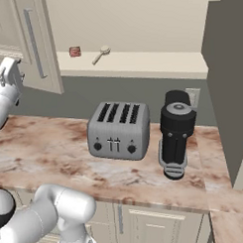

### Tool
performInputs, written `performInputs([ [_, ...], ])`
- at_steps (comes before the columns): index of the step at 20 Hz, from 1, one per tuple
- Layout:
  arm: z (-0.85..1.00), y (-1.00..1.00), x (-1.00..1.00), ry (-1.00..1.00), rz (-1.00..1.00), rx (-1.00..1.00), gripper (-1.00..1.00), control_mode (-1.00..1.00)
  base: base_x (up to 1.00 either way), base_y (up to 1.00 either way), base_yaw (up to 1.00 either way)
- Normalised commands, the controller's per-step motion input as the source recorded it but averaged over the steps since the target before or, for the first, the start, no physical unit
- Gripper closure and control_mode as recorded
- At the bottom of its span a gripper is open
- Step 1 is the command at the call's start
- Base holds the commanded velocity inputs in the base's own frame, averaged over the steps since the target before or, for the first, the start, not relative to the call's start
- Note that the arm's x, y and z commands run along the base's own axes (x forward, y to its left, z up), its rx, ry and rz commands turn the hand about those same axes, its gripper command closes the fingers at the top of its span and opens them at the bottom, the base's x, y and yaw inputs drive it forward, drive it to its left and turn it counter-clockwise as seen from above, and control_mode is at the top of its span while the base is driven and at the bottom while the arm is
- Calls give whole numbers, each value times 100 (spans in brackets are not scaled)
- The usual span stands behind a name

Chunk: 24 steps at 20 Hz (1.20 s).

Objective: Pick up the bar soap and dish brush from the sink, and place them back in the cabinet, and close the cabinet doors.

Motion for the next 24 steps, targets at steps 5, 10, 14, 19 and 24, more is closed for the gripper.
performInputs([
  [5, 0, -4, 48, 0, 1, 1, -100, -100, 0, 0, 0],
  [10, 0, -3, 48, 0, 1, 2, -100, -100, 0, 0, 0],
  [14, 0, -2, 41, 2, 1, 2, -100, -100, 0, 0, 0],
  [19, 0, -1, 36, 1, 0, 1, -100, -100, 0, 0, 0],
  [24, 0, -1, 34, 1, 0, 1, -100, -100, 0, 0, 0],
])
